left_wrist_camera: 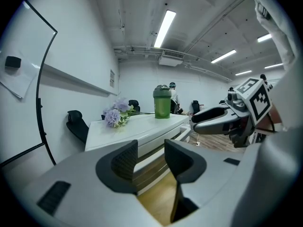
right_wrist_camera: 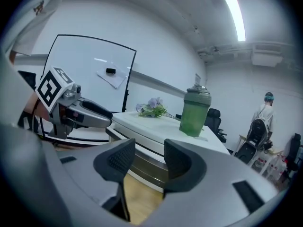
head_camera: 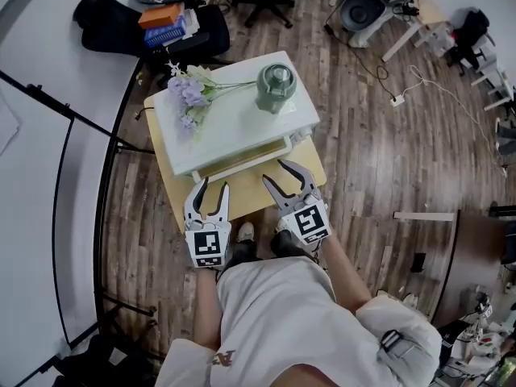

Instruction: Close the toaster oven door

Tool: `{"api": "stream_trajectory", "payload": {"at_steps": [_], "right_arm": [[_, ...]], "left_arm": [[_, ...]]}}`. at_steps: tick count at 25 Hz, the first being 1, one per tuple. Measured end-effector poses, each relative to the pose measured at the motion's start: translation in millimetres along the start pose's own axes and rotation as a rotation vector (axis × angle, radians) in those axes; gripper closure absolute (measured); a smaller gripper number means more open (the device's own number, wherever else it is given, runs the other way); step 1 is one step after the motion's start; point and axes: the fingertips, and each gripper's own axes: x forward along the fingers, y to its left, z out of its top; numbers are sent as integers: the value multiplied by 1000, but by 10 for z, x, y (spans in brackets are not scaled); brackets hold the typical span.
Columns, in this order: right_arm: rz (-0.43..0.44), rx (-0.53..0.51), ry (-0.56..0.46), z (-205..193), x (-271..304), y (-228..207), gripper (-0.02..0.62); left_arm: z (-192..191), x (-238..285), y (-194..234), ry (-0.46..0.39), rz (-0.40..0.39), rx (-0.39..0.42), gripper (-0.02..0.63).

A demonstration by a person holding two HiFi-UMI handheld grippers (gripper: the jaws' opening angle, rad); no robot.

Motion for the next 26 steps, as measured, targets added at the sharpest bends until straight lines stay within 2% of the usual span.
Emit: {"api": "stream_trajectory", "payload": {"at_steps": [10, 26], "right_arm": [[-68, 37, 40, 33, -139, 208, 403], [-97, -2, 32, 249, -61, 306, 405]], "left_arm": [[-40, -225, -141, -14, -98, 11, 440], [91, -229, 28, -58, -127, 27, 453]]}}
